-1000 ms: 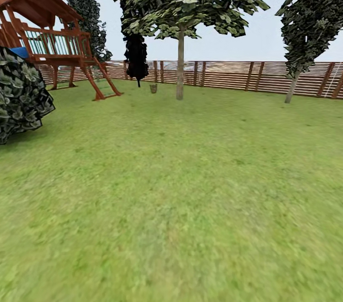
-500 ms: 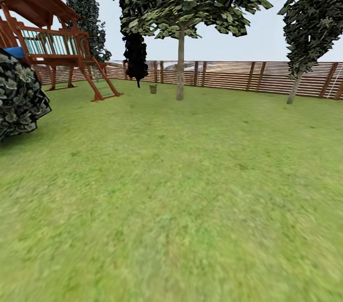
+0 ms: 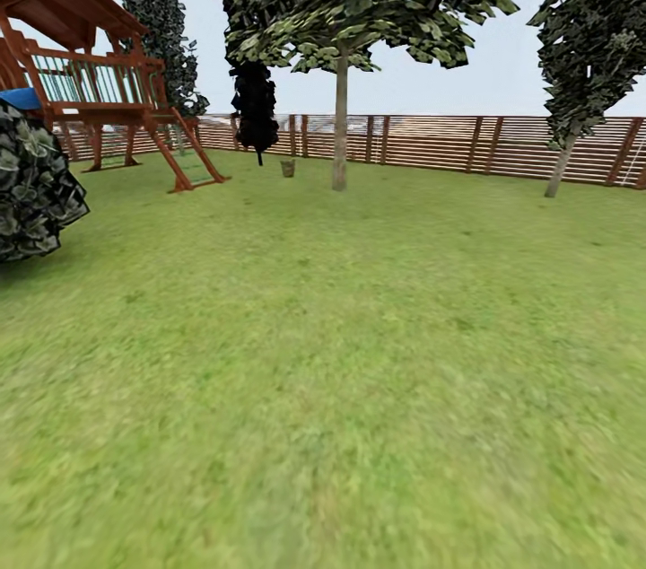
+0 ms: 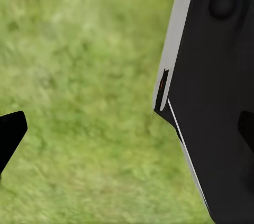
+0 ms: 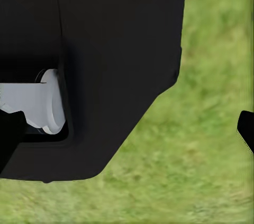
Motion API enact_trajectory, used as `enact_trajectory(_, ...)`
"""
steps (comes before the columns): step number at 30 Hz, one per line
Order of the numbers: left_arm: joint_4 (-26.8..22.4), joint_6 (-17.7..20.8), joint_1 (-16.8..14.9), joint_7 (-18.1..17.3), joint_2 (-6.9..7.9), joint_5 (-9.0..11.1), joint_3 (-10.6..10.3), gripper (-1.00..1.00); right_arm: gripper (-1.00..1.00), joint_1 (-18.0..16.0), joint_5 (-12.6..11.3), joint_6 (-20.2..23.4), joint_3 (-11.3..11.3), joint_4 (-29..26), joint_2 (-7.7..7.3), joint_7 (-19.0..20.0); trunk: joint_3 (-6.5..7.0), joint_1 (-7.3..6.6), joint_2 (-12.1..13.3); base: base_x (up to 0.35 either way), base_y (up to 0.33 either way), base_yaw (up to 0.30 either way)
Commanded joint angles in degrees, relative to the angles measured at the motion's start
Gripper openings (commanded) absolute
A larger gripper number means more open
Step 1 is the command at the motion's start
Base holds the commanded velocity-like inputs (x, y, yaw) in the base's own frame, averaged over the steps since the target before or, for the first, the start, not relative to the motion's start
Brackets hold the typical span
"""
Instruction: Take the three Easter eggs out of the wicker basket on the lawn in the garden, then place them on the lawn next to a single tree (choose any tree) so that all three eggs are next to the same tree and none are left in the basket.
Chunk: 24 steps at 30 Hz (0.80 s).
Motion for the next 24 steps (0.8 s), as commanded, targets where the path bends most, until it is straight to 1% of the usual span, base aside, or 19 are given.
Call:
enact_trajectory(1, -0.02, -0.15, 0.0, 0.06, 0.0, 0.33, -0.09, 1.0, 1.0, -0.02, 0.02, -0.16, -0.04, 0.03, 0.03, -0.05, -0.08, 0.07, -0.09, 0.337, 0.0, 0.0)
enact_trajectory(24, -0.02, -0.15, 0.0, 0.06, 0.0, 0.33, -0.09, 1.0, 1.0, -0.02, 0.02, -0.16, -0.03, 0.03, 0.01, -0.04, -0.08, 0.07, -0.09, 0.337, 0.0, 0.0)
